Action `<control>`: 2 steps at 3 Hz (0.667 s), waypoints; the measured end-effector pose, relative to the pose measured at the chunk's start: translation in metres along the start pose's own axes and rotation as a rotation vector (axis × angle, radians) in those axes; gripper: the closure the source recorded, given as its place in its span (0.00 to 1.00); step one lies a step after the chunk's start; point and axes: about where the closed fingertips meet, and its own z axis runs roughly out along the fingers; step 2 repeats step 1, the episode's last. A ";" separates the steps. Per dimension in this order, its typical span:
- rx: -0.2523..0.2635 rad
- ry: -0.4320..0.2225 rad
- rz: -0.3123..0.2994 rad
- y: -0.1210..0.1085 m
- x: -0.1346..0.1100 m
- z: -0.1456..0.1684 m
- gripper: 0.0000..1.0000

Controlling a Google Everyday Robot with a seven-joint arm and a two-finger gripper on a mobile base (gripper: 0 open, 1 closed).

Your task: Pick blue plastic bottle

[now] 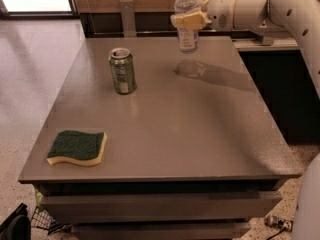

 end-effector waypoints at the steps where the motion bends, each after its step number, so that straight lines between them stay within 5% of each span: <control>1: 0.028 0.005 -0.071 0.000 -0.041 -0.008 1.00; 2: 0.028 0.005 -0.071 0.000 -0.041 -0.008 1.00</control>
Offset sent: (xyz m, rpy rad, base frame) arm 0.0000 0.0000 0.0000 0.0000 0.0000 0.0000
